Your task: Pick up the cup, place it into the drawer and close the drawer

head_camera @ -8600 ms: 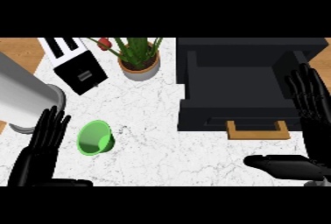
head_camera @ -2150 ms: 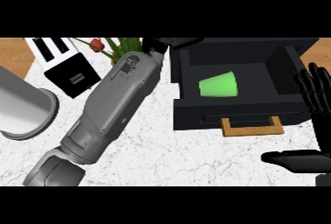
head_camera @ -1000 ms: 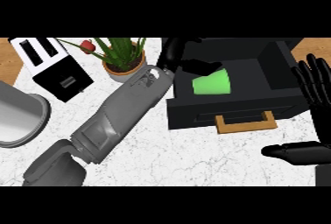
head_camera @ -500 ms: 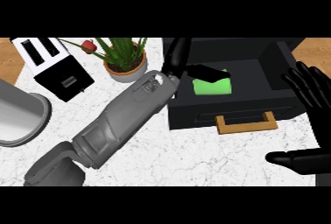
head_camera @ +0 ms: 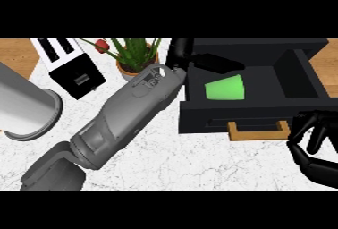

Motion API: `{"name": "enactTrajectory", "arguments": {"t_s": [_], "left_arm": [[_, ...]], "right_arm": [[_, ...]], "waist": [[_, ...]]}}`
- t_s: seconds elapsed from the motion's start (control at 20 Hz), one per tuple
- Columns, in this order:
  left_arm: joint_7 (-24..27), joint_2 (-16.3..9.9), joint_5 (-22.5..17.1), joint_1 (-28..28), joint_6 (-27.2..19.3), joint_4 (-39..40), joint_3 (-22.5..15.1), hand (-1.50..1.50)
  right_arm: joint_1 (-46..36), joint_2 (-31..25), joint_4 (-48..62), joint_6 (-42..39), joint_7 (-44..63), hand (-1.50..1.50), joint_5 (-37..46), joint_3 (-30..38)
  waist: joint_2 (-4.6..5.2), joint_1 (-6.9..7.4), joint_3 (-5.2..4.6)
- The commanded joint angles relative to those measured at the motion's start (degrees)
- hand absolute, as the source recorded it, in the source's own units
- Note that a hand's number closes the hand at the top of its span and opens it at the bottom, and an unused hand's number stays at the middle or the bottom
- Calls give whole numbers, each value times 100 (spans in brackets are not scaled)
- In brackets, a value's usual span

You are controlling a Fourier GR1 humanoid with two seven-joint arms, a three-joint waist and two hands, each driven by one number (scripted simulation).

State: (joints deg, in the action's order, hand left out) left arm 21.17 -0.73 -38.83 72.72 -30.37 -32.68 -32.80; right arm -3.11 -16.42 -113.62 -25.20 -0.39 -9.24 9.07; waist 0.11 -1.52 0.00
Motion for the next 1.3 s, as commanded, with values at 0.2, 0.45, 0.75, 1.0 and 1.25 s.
{"name": "enactTrajectory", "arguments": {"t_s": [0.2, 0.45, 0.75, 1.0, 1.25], "left_arm": [[-441, -829, -32, -566, 241, -1027, 366, -150], [-493, -1340, -2, -1240, 523, -1639, 568, -150], [-752, -1990, 4, -2066, 604, -2756, 784, -150], [-864, -2285, -53, -2595, 745, -3375, 839, -150], [-997, -2805, -217, -3306, 985, -4141, 1061, -150]], "right_arm": [[366, -200, -186, -15, -160, 150, 1237, -251], [238, 91, -43, 495, -35, 150, 2128, -640], [-237, 147, 784, 891, -347, 150, 3288, -1203], [-704, 23, 1808, 1338, -648, 150, 4618, -1819], [-921, 21, 2878, 2029, -925, 150, 5706, -2241]], "waist": [[-47, 245, -2], [-25, 231, -2], [-21, 285, -1], [-9, 393, 0], [-20, 441, 3]]}}
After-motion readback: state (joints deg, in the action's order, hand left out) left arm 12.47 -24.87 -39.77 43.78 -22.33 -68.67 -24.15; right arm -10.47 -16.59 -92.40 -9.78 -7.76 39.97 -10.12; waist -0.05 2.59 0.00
